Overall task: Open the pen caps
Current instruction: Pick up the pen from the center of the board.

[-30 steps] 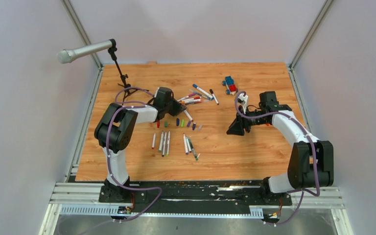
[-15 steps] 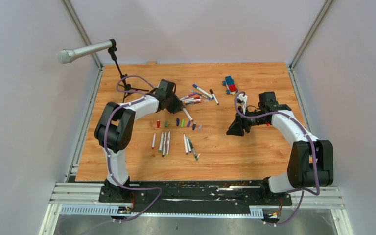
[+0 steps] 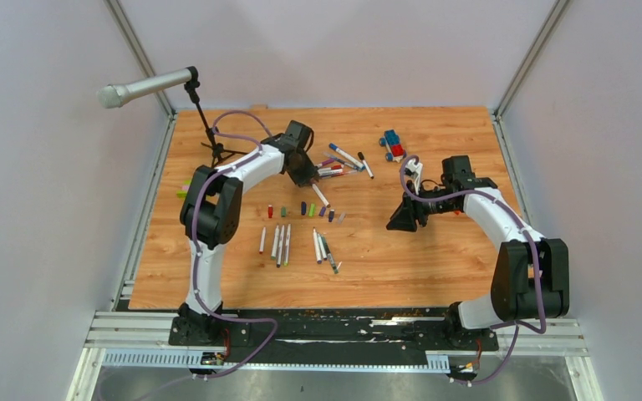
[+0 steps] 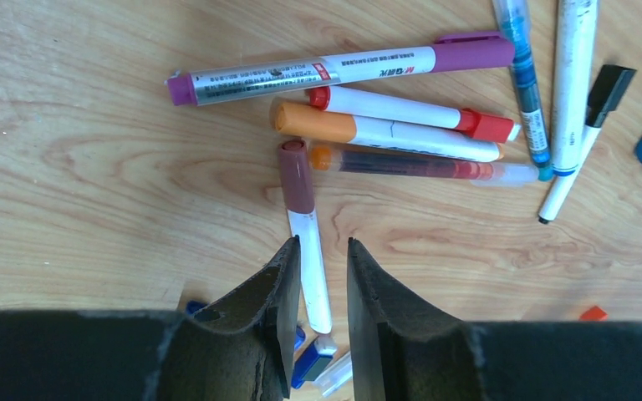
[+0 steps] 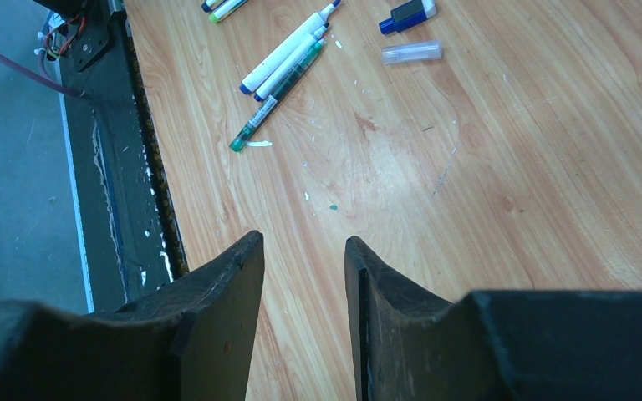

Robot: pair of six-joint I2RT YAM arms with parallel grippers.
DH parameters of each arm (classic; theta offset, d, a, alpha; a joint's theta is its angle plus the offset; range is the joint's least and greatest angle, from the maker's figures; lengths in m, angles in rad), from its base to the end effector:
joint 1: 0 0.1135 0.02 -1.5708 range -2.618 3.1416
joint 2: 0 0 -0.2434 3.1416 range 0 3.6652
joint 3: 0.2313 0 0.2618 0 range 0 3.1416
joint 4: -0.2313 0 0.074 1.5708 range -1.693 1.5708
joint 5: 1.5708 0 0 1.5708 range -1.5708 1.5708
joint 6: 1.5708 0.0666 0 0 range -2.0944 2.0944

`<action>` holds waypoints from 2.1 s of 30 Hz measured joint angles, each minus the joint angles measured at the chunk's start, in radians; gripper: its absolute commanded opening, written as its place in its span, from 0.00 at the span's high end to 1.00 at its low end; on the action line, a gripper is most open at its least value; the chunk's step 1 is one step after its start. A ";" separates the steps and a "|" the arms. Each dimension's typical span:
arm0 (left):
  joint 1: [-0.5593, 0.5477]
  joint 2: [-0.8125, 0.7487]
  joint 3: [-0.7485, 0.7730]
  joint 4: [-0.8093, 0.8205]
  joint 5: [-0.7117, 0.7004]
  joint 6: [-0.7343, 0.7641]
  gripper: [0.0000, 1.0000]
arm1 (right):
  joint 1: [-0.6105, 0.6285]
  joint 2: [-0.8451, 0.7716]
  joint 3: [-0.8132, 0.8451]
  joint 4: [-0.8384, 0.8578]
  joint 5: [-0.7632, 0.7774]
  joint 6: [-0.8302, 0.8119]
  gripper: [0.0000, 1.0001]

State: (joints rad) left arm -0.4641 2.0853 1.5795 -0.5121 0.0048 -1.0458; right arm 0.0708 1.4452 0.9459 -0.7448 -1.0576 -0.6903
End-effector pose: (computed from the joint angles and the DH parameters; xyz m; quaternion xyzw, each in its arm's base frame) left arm 0.4162 -0.2087 0.1348 -0.2752 0.9218 -0.1887 0.1972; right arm 0.2714 0.0774 0.1846 -0.3926 0.7605 0.4313 0.2855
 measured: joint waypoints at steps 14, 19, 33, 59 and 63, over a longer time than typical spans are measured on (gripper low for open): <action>-0.067 0.179 0.282 -0.318 -0.098 0.039 0.67 | 0.000 0.000 0.011 -0.003 0.000 -0.005 0.59; -0.072 0.207 0.326 -0.381 -0.120 0.043 0.68 | 0.000 0.000 0.011 -0.003 0.000 -0.010 0.59; -0.072 0.256 0.407 -0.432 -0.119 0.058 0.93 | 0.000 0.000 0.011 -0.006 0.000 -0.011 0.59; -0.071 -0.169 -0.244 0.330 0.006 0.014 1.00 | 0.031 0.000 0.011 0.006 -0.046 0.001 0.55; -0.071 -0.205 -0.343 0.457 0.066 0.002 1.00 | 0.049 0.000 -0.010 0.078 -0.074 0.067 0.48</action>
State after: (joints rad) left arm -0.5354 1.8805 1.2362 -0.0551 0.0708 -1.0435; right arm 0.1196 1.4452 0.9360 -0.6666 -1.1320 -0.6235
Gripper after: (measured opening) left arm 0.159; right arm 0.467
